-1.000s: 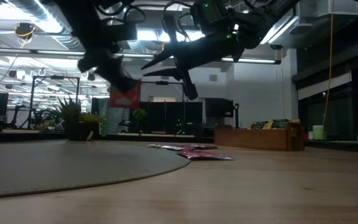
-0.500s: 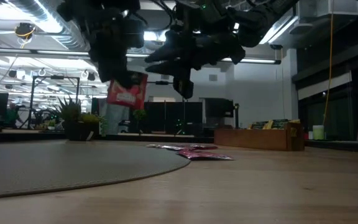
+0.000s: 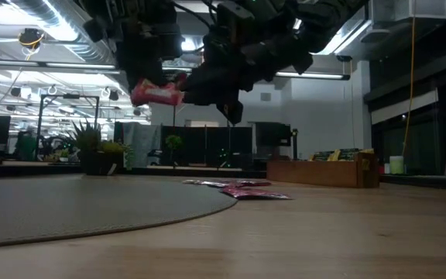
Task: Pick & Place Tea
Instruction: Put the red tea bag into the top section of the wooden organizer
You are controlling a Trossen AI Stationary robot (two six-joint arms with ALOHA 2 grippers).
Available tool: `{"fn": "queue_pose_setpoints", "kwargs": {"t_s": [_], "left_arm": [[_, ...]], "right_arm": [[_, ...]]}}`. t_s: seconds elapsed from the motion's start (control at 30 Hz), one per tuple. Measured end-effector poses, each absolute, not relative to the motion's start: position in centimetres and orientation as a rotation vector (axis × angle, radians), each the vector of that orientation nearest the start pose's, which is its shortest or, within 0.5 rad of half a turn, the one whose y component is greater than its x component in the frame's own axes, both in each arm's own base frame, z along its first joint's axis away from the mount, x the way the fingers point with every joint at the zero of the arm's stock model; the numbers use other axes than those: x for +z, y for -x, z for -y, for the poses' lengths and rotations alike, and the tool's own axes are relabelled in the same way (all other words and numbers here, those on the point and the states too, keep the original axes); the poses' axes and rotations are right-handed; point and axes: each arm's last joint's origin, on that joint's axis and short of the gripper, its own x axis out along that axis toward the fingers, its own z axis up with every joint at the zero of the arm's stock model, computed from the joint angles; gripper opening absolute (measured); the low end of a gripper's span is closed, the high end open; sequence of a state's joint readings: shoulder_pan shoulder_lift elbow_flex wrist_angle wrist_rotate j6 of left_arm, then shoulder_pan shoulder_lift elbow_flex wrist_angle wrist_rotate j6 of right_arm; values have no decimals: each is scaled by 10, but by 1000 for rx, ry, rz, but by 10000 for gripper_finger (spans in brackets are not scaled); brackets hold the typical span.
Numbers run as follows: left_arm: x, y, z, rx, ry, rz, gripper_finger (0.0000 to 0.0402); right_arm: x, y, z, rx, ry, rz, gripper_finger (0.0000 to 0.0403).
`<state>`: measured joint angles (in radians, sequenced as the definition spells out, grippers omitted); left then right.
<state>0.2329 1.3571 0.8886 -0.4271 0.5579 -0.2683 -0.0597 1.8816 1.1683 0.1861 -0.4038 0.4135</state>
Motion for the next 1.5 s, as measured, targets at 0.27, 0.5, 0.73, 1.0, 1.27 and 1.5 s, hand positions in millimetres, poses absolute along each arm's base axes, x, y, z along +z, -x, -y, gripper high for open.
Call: {"fn": "queue_pose_setpoints", "kwargs": {"t_s": [0.27,0.5,0.73,1.0,1.27,1.5], "left_arm": [[238,-269,-46,-292,619,-800,3],[236,-266,-44,-304,651,-837,3],[235,-265,-44,-302,662,-858,3],[235,-265,-43,-302,661,-858,3],[235,-265,-44,-263,652,-854,16],[237,-269,-43,-221,683,-825,76]], "right_arm": [[203,-412,13,245,-544,-466,79],[206,-413,14,250,-567,-438,79],[206,-413,14,250,-569,-435,75],[206,-413,14,271,-575,-440,7],[210,-410,12,300,-715,-486,5],[234,-375,-1,242,-610,-698,4]]}}
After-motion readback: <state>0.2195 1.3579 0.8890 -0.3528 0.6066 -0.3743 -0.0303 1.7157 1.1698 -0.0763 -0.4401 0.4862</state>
